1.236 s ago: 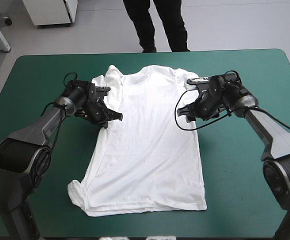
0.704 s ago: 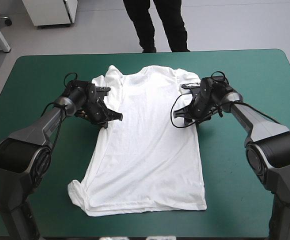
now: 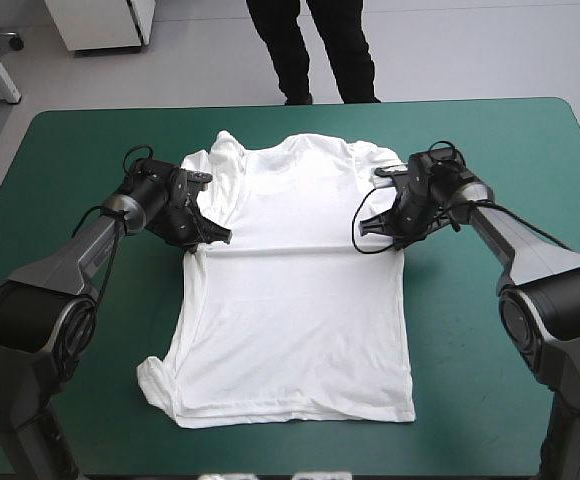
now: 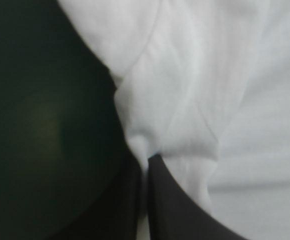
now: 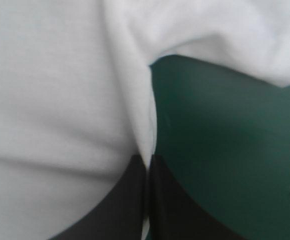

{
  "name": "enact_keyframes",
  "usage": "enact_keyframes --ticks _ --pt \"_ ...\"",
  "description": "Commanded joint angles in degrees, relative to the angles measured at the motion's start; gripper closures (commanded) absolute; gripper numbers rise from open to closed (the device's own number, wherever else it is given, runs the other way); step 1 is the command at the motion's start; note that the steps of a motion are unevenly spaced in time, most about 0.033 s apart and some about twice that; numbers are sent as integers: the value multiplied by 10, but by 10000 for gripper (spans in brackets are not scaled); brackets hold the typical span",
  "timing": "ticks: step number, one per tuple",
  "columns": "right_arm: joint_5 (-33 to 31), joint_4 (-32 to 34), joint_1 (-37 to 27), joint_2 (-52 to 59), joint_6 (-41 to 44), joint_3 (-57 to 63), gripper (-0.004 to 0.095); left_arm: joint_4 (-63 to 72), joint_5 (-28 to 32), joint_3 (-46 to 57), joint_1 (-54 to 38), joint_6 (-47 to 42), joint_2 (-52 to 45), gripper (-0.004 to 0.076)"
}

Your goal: Fold the cloth

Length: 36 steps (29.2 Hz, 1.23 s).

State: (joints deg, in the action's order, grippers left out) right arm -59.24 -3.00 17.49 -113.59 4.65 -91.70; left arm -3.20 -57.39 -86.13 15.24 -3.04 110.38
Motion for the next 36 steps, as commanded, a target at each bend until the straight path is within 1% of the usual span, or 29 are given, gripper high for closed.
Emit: enact_keyframes --ticks 1,5,9,12,17,20,26,28,32,36 --pt "-3 23 -37 82 -3 -12 925 -43 0 -12 -7 -2 -75 733" --pt "-2 23 -53 122 -17 -12 925 -44 -2 -12 -11 -2 -114 733" --pt "-1 16 -54 168 -20 -12 926 -42 -2 -12 -11 -2 -156 733" --pt "10 -5 -54 200 -33 -12 925 -42 -1 -12 -11 -2 -190 733" --pt "27 -10 -54 256 -34 -19 925 -42 14 -21 -11 1 -254 733" --pt "24 -12 -54 278 -40 -47 925 -41 14 -54 -10 1 -282 733" --pt "19 -52 -54 304 -76 -139 925 -27 18 -155 -10 1 -313 733" --pt "17 -52 -54 309 -75 -171 925 -8 23 -190 -10 4 -318 733" --pt "11 -52 -54 316 -75 -224 925 39 28 -240 -10 38 -325 733" --pt "6 -52 -54 319 -77 -251 925 59 36 -260 -10 46 -325 733"
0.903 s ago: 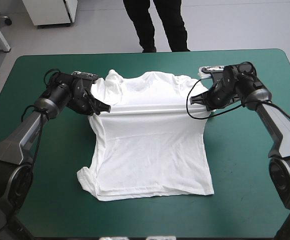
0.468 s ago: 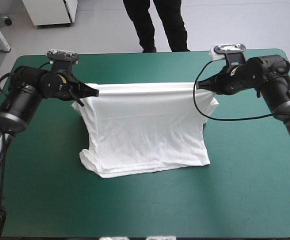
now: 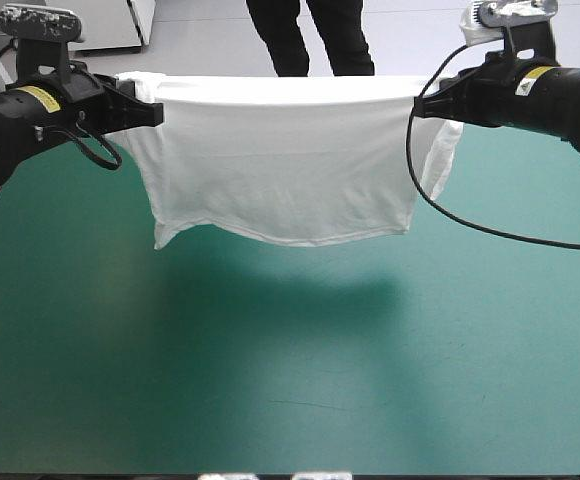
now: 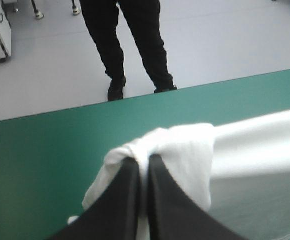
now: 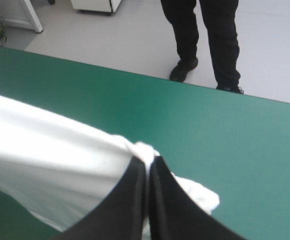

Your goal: Fold the cloth

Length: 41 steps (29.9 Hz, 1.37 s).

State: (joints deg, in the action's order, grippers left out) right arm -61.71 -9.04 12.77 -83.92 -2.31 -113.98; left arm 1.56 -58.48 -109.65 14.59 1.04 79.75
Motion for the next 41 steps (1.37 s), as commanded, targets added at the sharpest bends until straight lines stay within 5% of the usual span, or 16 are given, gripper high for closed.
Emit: enact_keyframes --ticks 1,11,25,33,41 --pt "33 8 -6 24 -7 -29 925 12 50 -25 -4 6 -19 733" --pt "85 37 -6 -20 -14 -27 925 13 114 -20 -4 17 19 733" --pt "323 90 -6 -120 -29 -29 925 -12 373 -20 -4 35 150 733" --pt "236 86 -6 -162 -2 -11 925 -9 272 -14 -4 28 219 733" --pt "163 61 -6 -158 3 130 925 17 203 133 -4 27 195 733"
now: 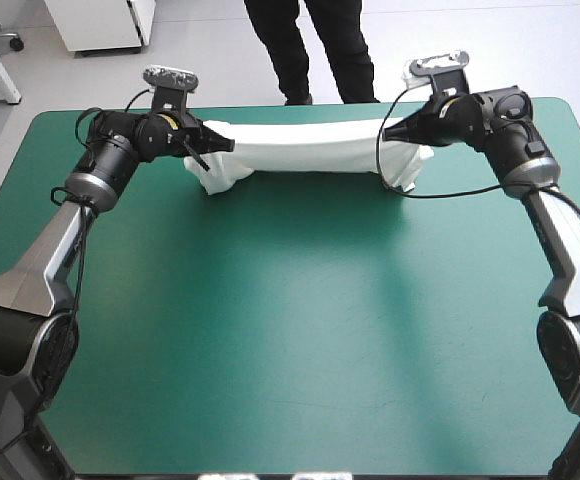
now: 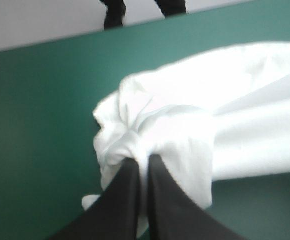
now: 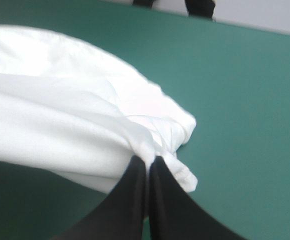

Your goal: Fold the cloth

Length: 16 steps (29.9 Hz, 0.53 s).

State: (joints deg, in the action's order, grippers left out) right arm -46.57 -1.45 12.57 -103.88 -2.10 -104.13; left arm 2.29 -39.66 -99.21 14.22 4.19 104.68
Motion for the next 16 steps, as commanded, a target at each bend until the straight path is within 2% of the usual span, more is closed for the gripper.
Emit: enact_keyframes --ticks 1,7,16 --pt "9 -25 -5 48 -2 50 925 9 11 55 0 -5 -65 733" --pt "-31 -68 -5 91 -11 187 925 23 -9 223 0 -5 -133 733" --pt "-39 -97 18 188 -11 377 925 61 -8 450 0 2 -241 733"
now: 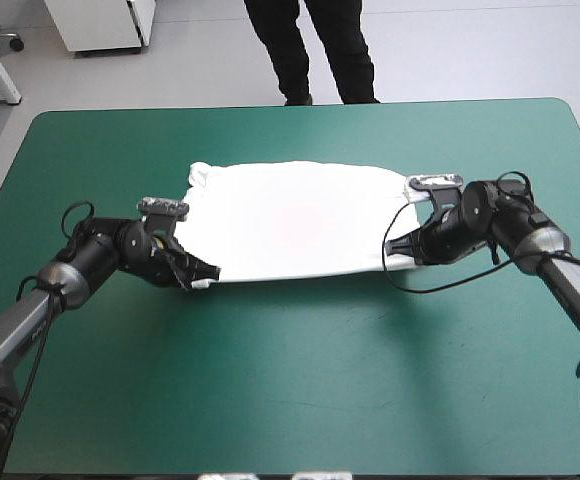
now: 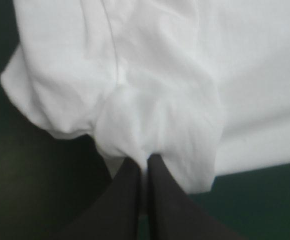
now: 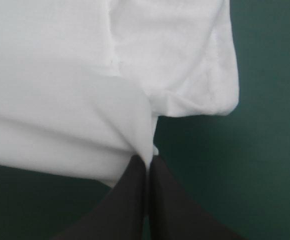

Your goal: Fold the cloth

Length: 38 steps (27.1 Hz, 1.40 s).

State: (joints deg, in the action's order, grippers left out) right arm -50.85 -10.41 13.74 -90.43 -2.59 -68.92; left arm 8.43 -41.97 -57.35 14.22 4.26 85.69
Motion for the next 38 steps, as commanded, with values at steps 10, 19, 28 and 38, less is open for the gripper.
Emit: enact_keyframes --ticks 10,19,28,38 --pt "-15 -56 47 104 2 108 925 25 6 114 0 1 -117 733" --pt "-23 -69 47 93 6 108 533 31 -16 117 0 33 -114 349" --pt "-76 -45 47 121 53 60 373 6 -99 54 0 4 -136 139" --pt "-115 51 46 185 107 -60 372 -26 -128 -62 -119 -43 -147 142"
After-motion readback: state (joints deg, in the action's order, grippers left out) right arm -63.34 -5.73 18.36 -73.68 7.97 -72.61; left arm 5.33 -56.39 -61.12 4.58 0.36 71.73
